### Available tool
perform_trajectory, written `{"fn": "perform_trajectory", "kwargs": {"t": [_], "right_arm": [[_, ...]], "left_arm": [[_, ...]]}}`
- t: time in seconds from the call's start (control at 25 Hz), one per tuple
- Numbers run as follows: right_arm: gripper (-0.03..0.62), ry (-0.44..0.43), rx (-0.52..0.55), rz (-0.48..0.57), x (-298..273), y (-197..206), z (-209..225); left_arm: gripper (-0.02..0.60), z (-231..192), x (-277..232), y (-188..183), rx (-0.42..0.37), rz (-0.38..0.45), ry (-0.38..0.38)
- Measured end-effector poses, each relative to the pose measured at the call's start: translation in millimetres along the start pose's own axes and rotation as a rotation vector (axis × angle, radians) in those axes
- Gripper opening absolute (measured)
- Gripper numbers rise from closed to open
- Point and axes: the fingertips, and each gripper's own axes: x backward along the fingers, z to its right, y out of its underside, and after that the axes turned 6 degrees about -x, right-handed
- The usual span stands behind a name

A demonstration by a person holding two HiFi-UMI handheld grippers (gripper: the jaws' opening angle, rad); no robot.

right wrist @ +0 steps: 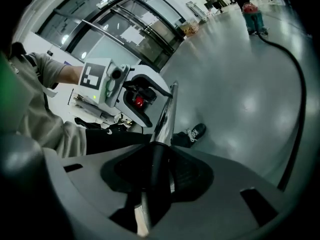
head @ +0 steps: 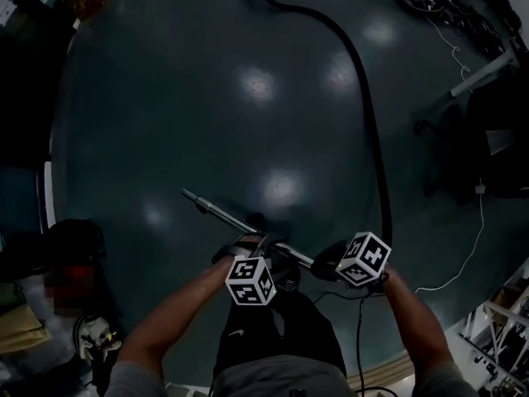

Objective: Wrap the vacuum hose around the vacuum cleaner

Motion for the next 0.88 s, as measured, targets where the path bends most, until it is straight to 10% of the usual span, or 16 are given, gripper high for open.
{"fn": "perform_trajectory", "kwargs": {"t": [0.16,0.56,0.88], "right_arm": [[0.143,0.022,-0.014,-0.061,4,-13,10],[0.126,0.075,-0.067,-0.230,15,-39,39],[-0.002,0.013,-0.142,-0.082,31,-102,42]], "left_arm": [[0.296,-5,-36,6,-0.154,-0.025,0.061],[0.279,-23,-67,-4,-0.176,0.133,0.280],[0.173,-27,-89,26,-0.206,0.102,0.426]]}}
